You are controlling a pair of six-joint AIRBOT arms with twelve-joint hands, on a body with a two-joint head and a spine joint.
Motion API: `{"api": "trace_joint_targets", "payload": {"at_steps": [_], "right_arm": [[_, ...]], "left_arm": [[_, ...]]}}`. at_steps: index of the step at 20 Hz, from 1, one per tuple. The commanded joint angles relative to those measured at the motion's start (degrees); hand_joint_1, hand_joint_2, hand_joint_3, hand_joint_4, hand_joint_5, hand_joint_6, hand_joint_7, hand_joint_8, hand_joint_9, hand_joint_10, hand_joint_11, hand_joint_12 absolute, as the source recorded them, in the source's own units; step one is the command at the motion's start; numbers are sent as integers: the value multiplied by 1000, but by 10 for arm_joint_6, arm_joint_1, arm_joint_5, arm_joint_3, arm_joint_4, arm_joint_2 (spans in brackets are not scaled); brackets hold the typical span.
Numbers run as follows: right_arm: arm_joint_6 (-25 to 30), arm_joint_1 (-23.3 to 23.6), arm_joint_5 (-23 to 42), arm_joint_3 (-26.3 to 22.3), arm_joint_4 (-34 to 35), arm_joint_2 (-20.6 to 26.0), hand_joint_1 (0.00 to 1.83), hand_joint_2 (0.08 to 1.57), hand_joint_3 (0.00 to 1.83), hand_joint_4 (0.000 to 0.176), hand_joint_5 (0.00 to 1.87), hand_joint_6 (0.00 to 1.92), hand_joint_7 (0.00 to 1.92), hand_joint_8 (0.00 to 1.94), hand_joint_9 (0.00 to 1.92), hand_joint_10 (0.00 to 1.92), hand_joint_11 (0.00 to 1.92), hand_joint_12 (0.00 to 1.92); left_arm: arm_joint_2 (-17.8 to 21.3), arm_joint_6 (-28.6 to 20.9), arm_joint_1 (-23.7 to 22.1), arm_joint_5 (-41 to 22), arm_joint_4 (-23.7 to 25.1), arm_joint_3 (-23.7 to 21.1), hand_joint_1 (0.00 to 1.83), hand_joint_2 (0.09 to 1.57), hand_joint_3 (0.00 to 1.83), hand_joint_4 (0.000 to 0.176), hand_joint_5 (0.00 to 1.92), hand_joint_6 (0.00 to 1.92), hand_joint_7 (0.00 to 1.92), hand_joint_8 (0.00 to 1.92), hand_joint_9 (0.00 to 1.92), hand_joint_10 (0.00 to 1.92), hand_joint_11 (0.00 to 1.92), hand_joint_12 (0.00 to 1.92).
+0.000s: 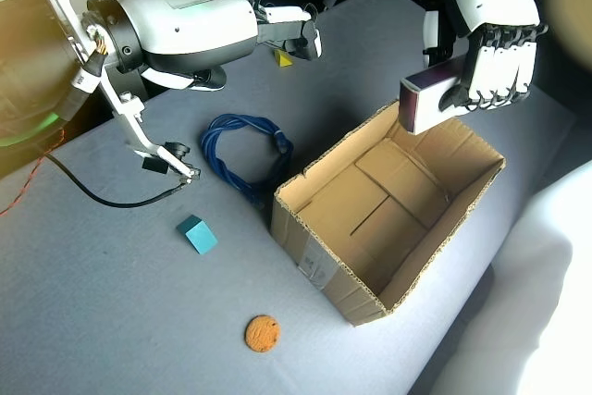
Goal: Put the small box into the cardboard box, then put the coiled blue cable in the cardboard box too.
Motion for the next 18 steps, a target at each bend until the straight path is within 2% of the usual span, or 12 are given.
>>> {"api": "trace_joint_targets", "payload": {"at_steps": [1,3,5,6,10,11,12,13,14,15,17,18], "right_arm": [[-2,3,48,-1,44,5,920,1034,0,0,602,4,594,5,533,7,156,938],[-2,3,48,-1,44,5,910,1037,1,0,607,5,598,6,540,9,156,937],[-2,3,48,-1,44,5,919,1029,0,0,611,5,599,5,535,6,152,937],[-2,3,48,-1,44,5,932,1025,0,0,613,3,601,3,541,6,155,939],[-2,3,48,-1,44,5,942,1023,0,0,618,4,608,4,551,8,174,942],[-2,3,48,-1,44,5,940,1025,0,0,614,2,598,0,539,2,158,936],[-2,3,48,-1,44,5,934,1024,0,0,612,1,595,0,530,0,160,939],[-2,3,48,-1,44,5,924,1031,1,0,618,3,602,3,542,5,161,941],[-2,3,48,-1,44,5,946,1027,0,0,618,3,599,1,535,2,150,939],[-2,3,48,-1,44,5,961,1025,0,0,617,2,599,1,534,1,140,938],[-3,3,48,-1,44,5,948,1029,0,0,604,0,595,0,538,3,148,946],[-3,3,48,-1,44,5,959,1026,0,0,610,2,583,0,517,0,145,949]], "left_arm": [[2,-4,-5,-58,13,0,1363,1163,0,0,802,1105,935,1128,796,1364,561,1186],[-3,-4,-4,-64,9,-2,1368,1148,0,0,839,1037,962,1077,817,1347,577,1171],[-6,-5,-2,-67,6,-5,1362,1164,0,0,827,1091,921,1156,781,1366,545,1183],[-7,-5,-2,-67,6,-6,1366,1154,0,0,847,1037,951,1111,796,1358,565,1177],[-7,-6,0,-71,5,-8,1364,1155,0,0,835,1068,939,1115,804,1341,561,1135],[-7,-6,1,-71,4,-9,1243,1192,0,0,716,1257,943,1156,764,890,480,1091],[-7,-6,1,-71,4,-9,1216,1211,0,0,659,1347,931,1180,771,616,410,1078],[-7,-6,1,-72,4,-9,1198,1180,0,0,665,250,794,275,725,314,311,1010],[-7,-6,1,-73,4,-9,1171,1174,0,0,655,91,766,104,705,194,284,995],[-7,-6,1,-74,4,-9,1147,1178,0,0,641,30,742,33,687,112,234,999],[-8,-7,1,-74,4,-10,1116,1158,0,0,524,0,581,0,559,25,98,993],[-8,-7,1,-74,4,-10,1055,1151,0,0,389,0,427,0,418,4,19,917]]}}
